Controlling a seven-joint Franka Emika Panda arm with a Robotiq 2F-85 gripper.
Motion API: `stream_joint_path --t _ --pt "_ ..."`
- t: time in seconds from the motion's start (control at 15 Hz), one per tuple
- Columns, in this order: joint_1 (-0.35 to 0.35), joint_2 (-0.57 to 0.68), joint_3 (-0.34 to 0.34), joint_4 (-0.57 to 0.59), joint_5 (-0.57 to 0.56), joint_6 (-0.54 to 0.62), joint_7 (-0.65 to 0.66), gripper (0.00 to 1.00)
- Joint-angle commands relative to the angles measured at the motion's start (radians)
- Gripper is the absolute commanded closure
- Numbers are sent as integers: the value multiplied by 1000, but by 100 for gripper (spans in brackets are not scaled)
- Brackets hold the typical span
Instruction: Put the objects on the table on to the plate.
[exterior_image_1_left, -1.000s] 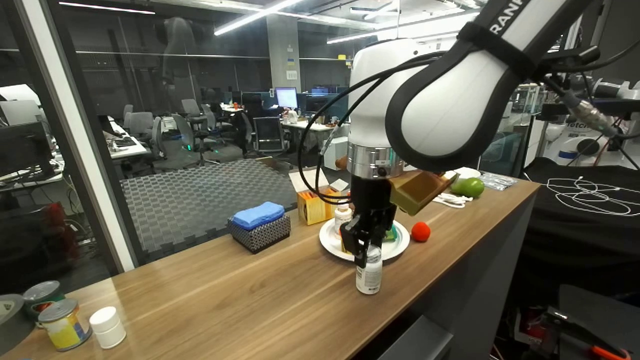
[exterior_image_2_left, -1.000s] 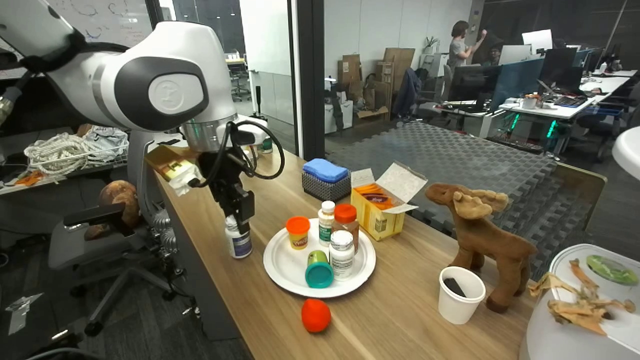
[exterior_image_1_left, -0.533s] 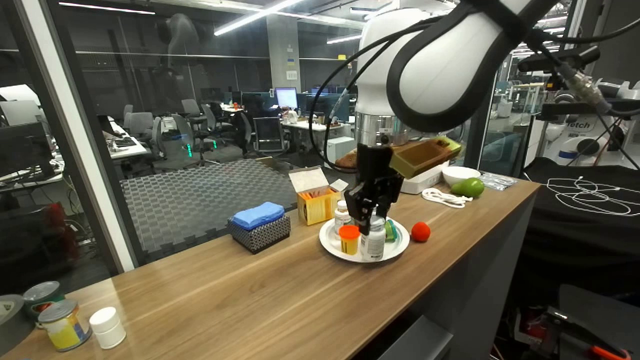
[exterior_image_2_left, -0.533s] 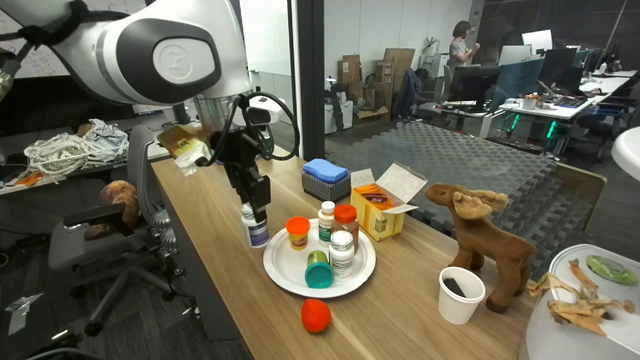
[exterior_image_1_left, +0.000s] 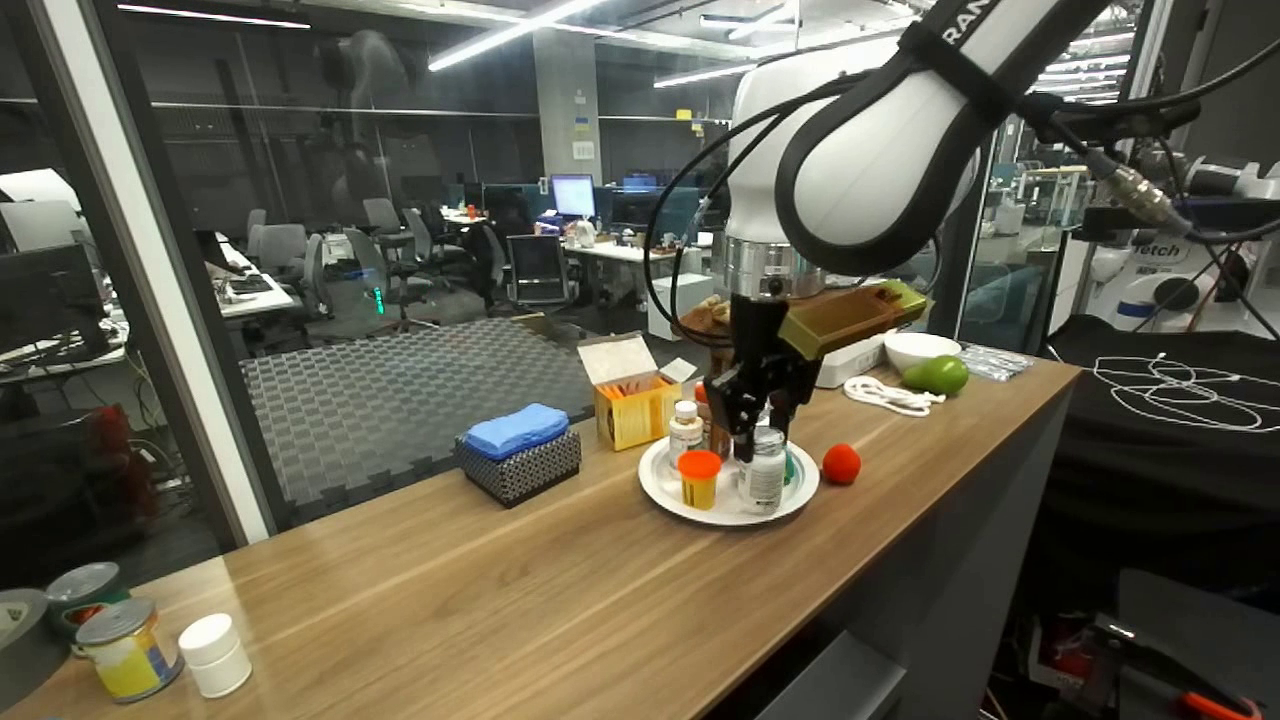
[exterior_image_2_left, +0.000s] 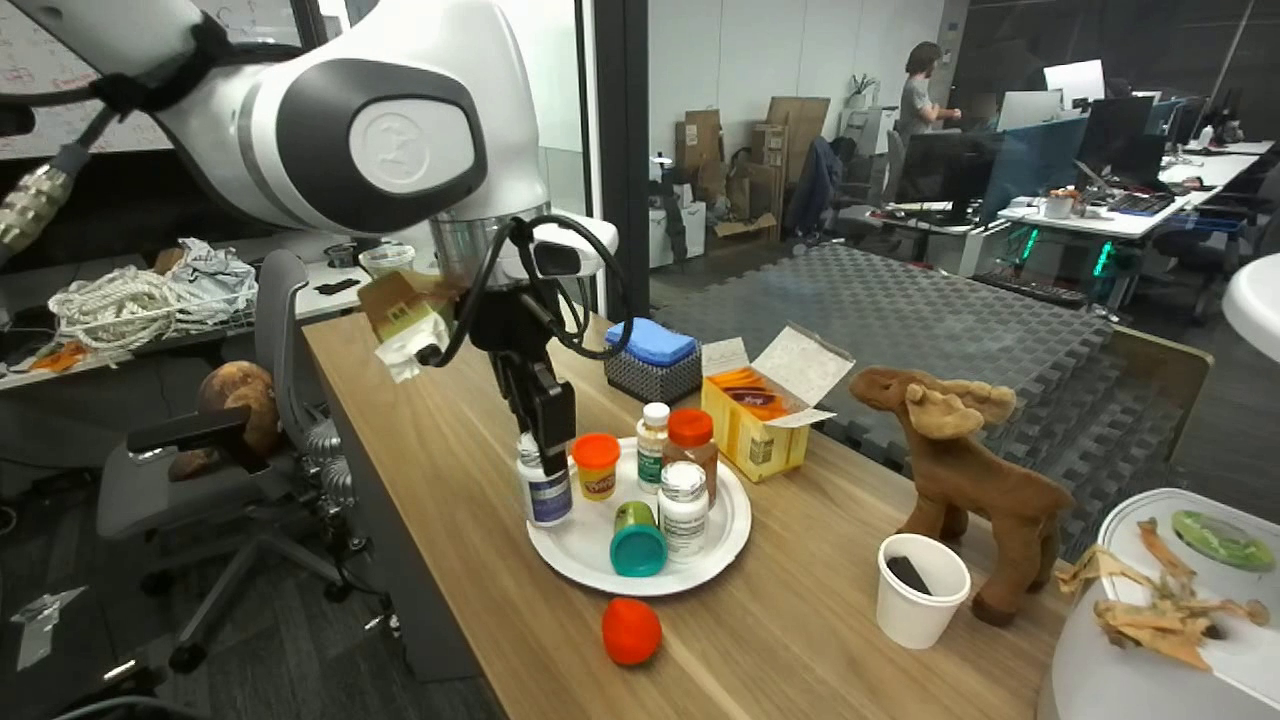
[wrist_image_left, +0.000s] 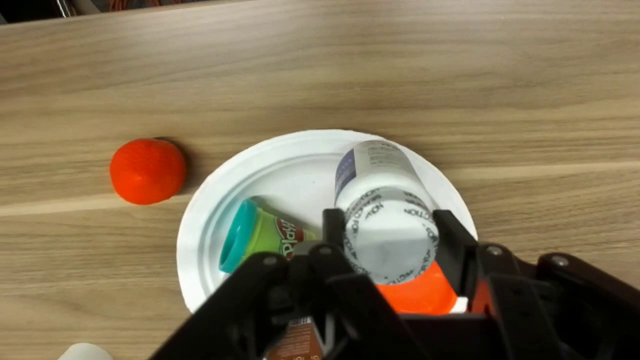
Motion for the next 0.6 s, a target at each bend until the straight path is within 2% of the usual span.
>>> stream_joint_path --t 0.0,0.27,0.53 --pt "0 53 -30 54 -56 28 86 77" --pt "8 101 -62 105 -74 25 130 77" --pt "6 143 -66 160 -34 14 116 77"
